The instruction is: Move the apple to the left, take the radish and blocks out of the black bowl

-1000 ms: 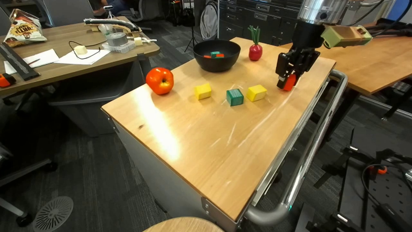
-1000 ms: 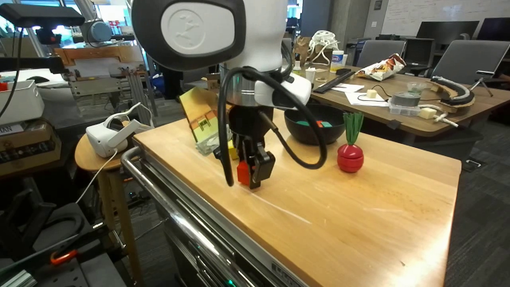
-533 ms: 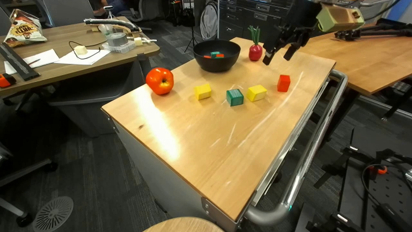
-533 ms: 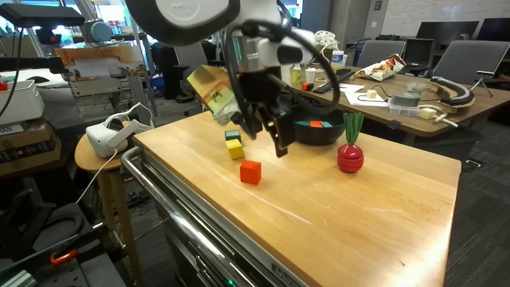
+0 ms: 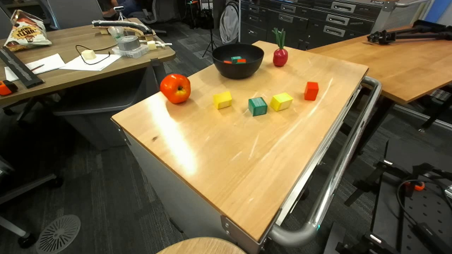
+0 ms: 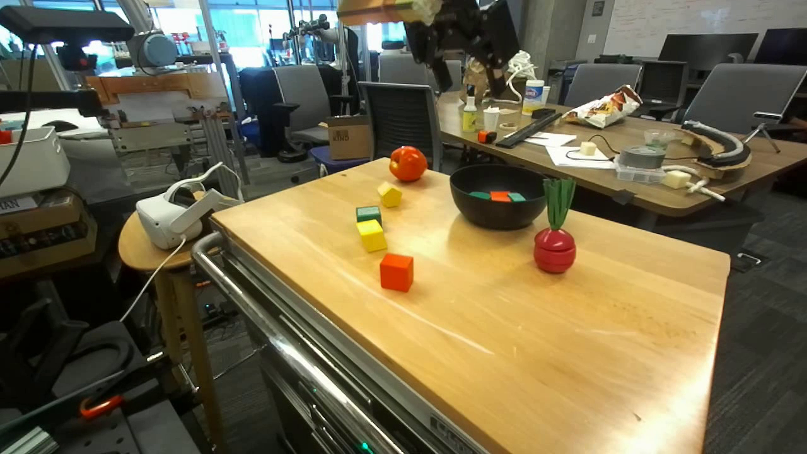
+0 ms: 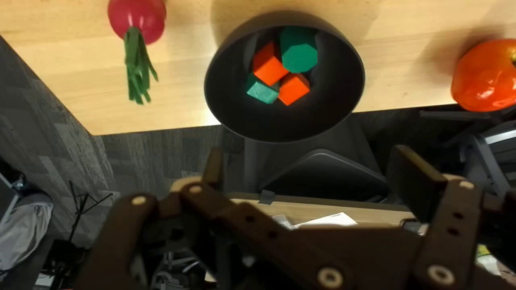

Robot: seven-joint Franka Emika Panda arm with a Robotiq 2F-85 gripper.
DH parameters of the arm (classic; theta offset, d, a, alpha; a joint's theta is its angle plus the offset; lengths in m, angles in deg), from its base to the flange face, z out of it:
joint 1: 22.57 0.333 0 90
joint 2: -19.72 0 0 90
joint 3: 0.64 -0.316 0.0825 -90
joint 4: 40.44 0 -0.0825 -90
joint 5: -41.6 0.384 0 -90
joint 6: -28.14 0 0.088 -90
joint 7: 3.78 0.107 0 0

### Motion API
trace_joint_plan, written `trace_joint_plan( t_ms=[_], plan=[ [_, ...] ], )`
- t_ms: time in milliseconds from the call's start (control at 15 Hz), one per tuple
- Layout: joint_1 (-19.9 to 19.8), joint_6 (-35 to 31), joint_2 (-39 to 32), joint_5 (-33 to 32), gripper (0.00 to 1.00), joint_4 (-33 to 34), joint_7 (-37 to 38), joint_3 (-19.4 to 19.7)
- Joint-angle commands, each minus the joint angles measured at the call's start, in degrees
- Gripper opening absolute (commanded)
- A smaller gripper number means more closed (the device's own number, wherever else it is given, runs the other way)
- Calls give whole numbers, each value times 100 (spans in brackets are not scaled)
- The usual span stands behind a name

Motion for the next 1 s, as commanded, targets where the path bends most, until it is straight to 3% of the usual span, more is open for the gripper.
trace_joint_plan(
  t_ms=[0,67,200,400,733,933],
  plan=[
    [120,689,-966,-97,100,1459,56,-24],
    [129,343,-432,15,100,650,-17,18],
    [160,531,-793,20,100,1121,-19,24],
    [162,558,-967,24,100,1299,-22,32],
    [129,1333,-1693,1243,100,2082,-589,-123],
    [131,1862,-2352,1343,100,2780,-329,-100]
  ],
)
